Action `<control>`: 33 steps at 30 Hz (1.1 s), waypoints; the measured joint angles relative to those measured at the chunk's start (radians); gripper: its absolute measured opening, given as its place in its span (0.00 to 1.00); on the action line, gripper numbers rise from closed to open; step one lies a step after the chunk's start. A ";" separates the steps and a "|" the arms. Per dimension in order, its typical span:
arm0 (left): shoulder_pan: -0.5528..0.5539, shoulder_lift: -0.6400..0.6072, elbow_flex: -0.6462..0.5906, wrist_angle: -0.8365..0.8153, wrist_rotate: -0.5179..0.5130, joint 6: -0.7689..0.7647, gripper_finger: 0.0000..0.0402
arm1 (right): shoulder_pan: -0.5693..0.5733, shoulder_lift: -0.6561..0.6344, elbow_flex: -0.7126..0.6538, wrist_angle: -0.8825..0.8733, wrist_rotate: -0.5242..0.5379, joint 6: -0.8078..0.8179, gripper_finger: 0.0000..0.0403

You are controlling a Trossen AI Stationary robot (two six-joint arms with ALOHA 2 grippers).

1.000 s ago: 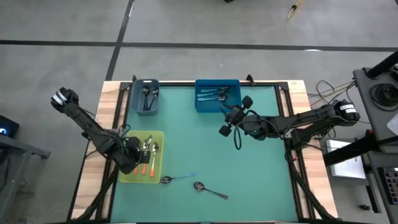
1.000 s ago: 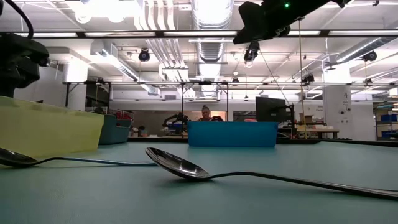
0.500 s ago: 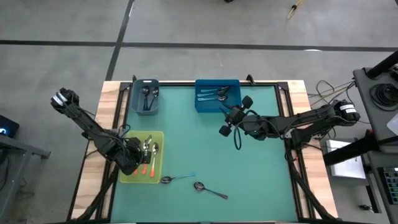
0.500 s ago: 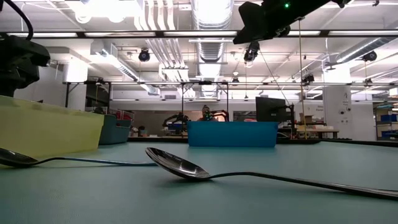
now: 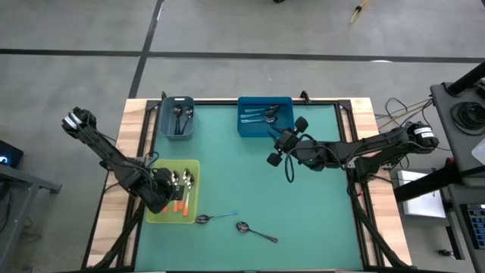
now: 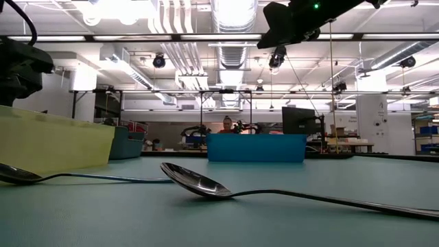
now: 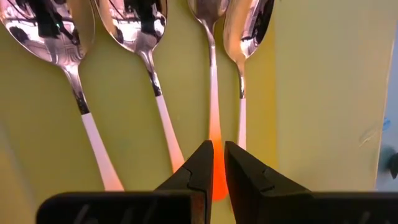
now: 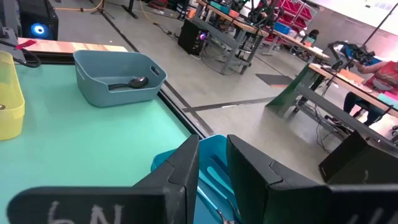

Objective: Sort silverware by color (type)
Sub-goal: Put the blue spoon into the dark blue bin

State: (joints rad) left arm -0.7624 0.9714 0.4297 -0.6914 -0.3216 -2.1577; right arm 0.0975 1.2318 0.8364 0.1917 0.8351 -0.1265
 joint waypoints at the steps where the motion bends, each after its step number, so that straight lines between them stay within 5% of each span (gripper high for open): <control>1: 0.000 -0.002 0.000 0.000 0.002 0.002 0.06 | 0.000 0.000 0.000 0.000 0.000 0.000 0.18; 9: 0.000 -0.059 0.038 -0.011 0.000 0.113 0.06 | 0.000 0.000 0.000 0.000 -0.001 0.003 0.18; 16: 0.013 -0.054 0.166 -0.032 -0.213 0.448 0.06 | 0.000 0.001 0.000 0.000 -0.009 0.007 0.18; 27: 0.091 -0.019 0.273 -0.039 -0.295 0.815 0.01 | -0.002 0.001 -0.001 0.138 -0.428 -0.010 0.18; 33: 0.093 0.000 0.274 0.036 -0.301 0.880 0.00 | -0.006 0.001 -0.001 0.142 -0.469 -0.011 0.18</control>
State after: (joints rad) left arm -0.6696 0.9711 0.7033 -0.6552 -0.6223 -1.2776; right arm 0.0914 1.2324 0.8352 0.3336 0.3664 -0.1379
